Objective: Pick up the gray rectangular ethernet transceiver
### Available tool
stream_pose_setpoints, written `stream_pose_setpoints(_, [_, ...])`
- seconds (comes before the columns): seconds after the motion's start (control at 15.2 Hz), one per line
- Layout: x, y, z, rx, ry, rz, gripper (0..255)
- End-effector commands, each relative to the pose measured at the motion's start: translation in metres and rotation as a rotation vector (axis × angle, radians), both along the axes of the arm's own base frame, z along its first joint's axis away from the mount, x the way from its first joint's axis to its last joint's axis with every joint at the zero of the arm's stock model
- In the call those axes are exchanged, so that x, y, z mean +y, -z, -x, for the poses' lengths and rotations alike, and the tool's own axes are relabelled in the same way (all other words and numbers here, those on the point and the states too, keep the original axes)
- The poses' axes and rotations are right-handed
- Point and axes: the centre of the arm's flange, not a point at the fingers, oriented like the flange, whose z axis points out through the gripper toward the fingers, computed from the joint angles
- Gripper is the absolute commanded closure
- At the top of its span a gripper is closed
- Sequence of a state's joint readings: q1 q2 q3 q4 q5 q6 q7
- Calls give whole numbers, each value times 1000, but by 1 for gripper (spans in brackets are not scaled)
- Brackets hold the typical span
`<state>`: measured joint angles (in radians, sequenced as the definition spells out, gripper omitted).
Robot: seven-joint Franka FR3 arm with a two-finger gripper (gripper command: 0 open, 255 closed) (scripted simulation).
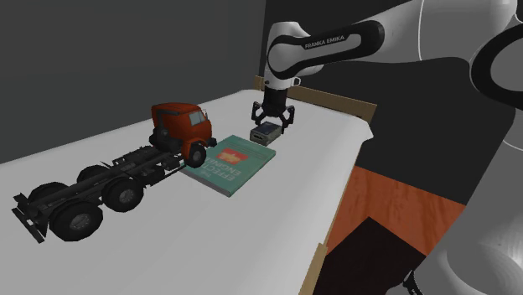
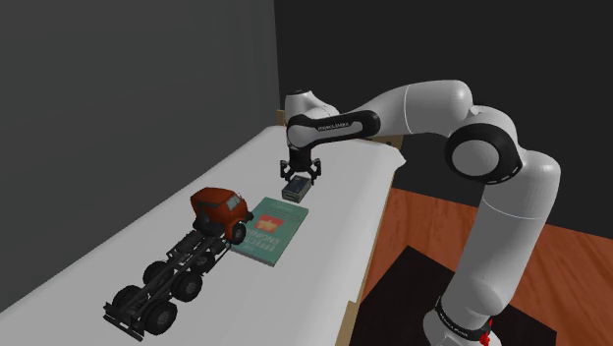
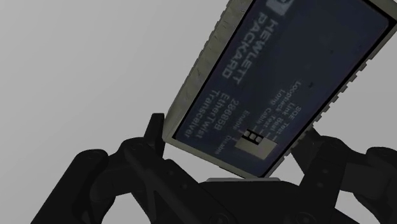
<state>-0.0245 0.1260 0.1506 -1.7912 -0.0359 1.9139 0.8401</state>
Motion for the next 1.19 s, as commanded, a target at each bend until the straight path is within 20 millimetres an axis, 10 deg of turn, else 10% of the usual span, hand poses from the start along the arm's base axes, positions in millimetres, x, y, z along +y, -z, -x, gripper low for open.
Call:
stream_pose_setpoints(0.0, [0,1,0,1,0,0,255])
stream_pose_setpoints(0.53, [0,1,0,1,0,0,255])
stream_pose_setpoints(1.12, [0,-47,0,1,0,0,255])
